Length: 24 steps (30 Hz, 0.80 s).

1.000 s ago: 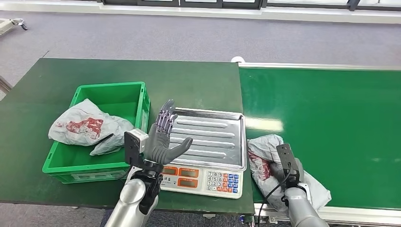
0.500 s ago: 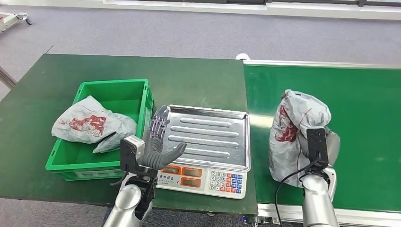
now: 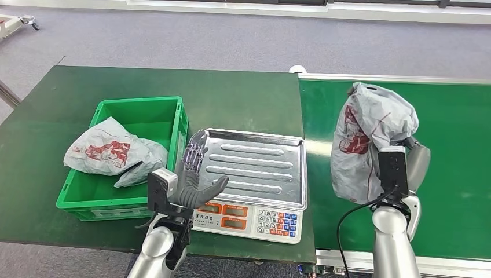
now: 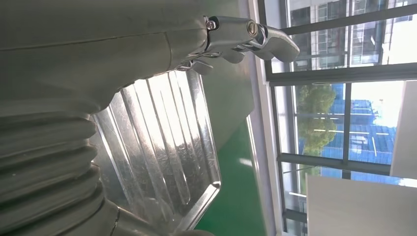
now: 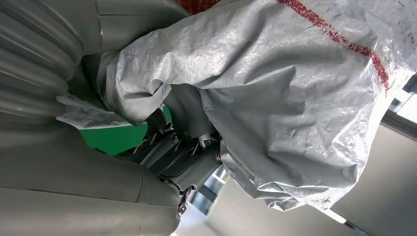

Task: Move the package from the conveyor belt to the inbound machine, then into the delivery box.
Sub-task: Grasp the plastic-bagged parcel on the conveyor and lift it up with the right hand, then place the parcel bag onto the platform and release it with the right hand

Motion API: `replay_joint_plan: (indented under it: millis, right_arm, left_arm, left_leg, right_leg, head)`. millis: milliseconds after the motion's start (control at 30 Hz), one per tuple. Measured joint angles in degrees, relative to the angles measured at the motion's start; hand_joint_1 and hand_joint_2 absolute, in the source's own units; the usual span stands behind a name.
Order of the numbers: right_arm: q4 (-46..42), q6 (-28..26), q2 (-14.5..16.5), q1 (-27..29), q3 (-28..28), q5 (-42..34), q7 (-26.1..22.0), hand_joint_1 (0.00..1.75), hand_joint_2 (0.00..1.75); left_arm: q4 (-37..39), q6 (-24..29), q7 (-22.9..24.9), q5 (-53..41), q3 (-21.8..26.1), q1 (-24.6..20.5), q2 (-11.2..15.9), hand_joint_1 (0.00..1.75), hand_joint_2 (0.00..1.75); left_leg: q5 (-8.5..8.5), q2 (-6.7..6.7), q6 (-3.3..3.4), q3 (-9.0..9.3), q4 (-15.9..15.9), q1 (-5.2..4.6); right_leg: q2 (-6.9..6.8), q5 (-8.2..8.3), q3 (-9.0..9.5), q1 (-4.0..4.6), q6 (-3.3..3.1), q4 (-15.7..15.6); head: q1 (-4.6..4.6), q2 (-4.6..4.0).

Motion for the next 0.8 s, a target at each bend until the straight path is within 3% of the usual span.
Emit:
replay_joint_plan:
  millis: [300, 533, 700, 733, 800]
  right_arm:
    - [3.7, 8.0, -0.1, -4.5, 12.4, -2.1, 0.3, 1.75, 1.75]
    - [10.2, 13.4, 5.4, -10.0, 26.4, -3.1, 1.9, 1.75, 1.75]
    - [11.7, 16.1, 8.3, -13.2, 33.0, -6.3, 3.5, 1.75, 1.75]
    - [12.2, 16.5, 8.8, -14.0, 33.9, -7.1, 3.6, 1.65, 1.75]
    - [13.3, 17.1, 9.7, -15.6, 35.4, -8.5, 4.0, 0.8, 1.75]
  left_arm:
    - [0.3, 0.1, -0.4, 0.1, 0.9, -0.2, 0.0, 0.0, 1.75]
    - [0.3, 0.1, -0.8, 0.9, 0.9, -0.5, 0.0, 0.0, 1.75]
    - [0.1, 0.1, -1.0, 1.2, 1.0, -0.5, -0.2, 0.0, 1.75]
    - [0.0, 0.2, -1.0, 1.3, 1.2, -0.6, -0.2, 0.0, 1.75]
    - [0.0, 0.5, -1.0, 1.3, 1.6, -0.7, -0.3, 0.0, 1.75]
  left_leg:
    - [0.11, -0.01, 0.03, -0.11, 0.0, 0.01]
    - [0.21, -0.04, -0.07, -0.22, 0.0, 0.01]
    - [0.23, -0.09, -0.09, -0.32, 0.0, 0.01]
    - [0.23, -0.09, -0.09, -0.33, 0.0, 0.0]
    - [0.25, -0.09, -0.07, -0.33, 0.0, 0.0]
  right_leg:
    - [0.01, 0.02, -0.05, 0.01, 0.02, 0.0]
    - [0.01, 0.04, -0.29, 0.01, -0.02, 0.2]
    - [-0.01, 0.04, -0.34, 0.01, -0.02, 0.2]
    - [-0.01, 0.04, -0.34, 0.01, -0.02, 0.2]
    - [-0.01, 0.04, -0.35, 0.01, -0.02, 0.2]
  head:
    - [0.01, 0.0]
    - [-0.01, 0.0]
    - [-0.01, 0.0]
    - [-0.01, 0.0]
    - [-0.01, 0.0]
